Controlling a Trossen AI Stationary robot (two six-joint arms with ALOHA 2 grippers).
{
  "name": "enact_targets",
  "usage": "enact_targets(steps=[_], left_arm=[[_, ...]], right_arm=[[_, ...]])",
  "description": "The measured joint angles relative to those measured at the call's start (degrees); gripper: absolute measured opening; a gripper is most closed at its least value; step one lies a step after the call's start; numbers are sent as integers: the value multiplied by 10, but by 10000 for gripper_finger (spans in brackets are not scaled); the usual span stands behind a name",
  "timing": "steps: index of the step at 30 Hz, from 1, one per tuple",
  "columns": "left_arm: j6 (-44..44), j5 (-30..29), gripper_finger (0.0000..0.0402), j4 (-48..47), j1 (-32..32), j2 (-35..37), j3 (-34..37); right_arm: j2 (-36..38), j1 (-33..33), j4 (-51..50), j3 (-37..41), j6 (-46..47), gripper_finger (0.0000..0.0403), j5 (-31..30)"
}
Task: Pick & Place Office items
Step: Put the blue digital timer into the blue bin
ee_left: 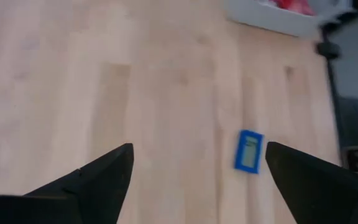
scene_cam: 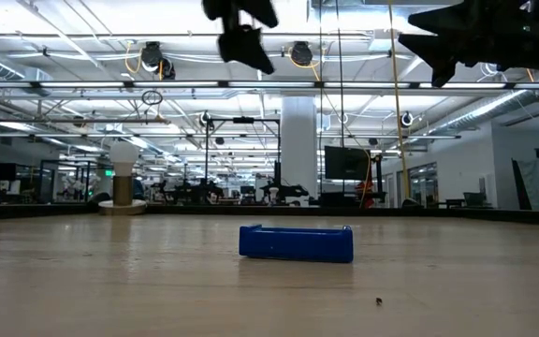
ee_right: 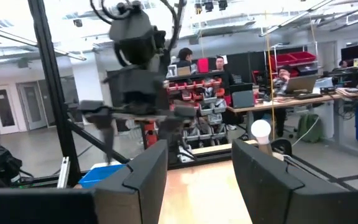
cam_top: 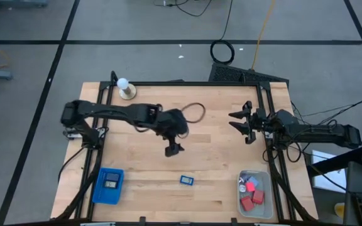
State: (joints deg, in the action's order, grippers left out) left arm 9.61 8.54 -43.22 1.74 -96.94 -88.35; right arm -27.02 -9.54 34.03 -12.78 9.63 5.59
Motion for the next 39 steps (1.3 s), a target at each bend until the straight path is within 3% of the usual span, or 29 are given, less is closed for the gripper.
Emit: enact_targets(steps=[5,12,21,25,33,39], left_arm=[[-51,49,339,-36,25,-81,-80],[-151,-75,343,-208,83,-219,-211],[-87,-140,368,-258,133,-325,-355],[-80,-189,355,-236,172,-340,-384],[-10,-132,322,-186,207,-340,-386],[37,-123,331,-179,209,-340,-363]], right_arm=[[0,-2,-3,0,6,174,2],[0,-2,-6,0,8,174,3],[0,-2,-29,0,32,174,6],[0,-2,-47,0,48,174,6],[0,7,-33,0,73,174,6],[0,26,-19,0,73,174,9]])
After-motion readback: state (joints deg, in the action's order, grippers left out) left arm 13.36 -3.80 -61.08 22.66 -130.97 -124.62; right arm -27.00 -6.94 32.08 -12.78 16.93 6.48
